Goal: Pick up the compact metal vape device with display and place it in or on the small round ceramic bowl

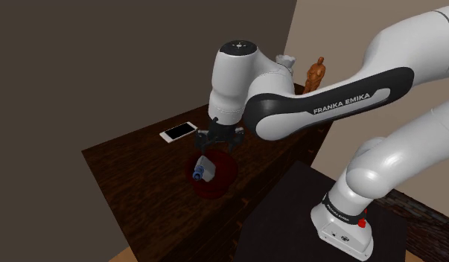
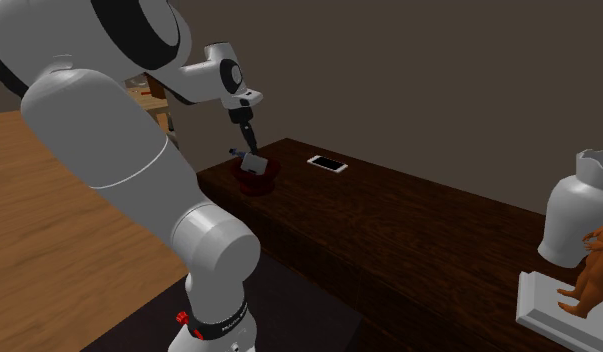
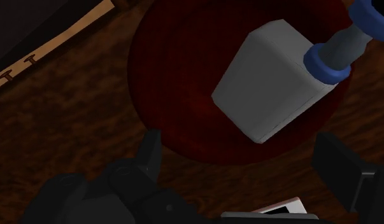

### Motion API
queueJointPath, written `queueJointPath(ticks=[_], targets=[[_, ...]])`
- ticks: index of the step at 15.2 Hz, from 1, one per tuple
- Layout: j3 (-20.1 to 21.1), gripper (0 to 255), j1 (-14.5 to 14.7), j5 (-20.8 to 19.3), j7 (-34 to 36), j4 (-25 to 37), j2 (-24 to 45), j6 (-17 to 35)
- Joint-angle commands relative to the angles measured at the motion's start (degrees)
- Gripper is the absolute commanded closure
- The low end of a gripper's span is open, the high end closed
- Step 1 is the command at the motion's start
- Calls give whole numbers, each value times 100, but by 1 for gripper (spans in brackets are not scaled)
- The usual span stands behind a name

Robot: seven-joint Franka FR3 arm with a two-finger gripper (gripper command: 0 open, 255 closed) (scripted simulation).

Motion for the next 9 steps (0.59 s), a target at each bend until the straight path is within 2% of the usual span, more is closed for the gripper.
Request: queueJointPath(ticks=[1, 4, 9], targets=[[-47, 0, 36, 48, -39, 119, -94, -202], [-160, 0, 110, 136, -116, 493, -301, -761], [-160, 0, 110, 136, -116, 493, -301, -761]])
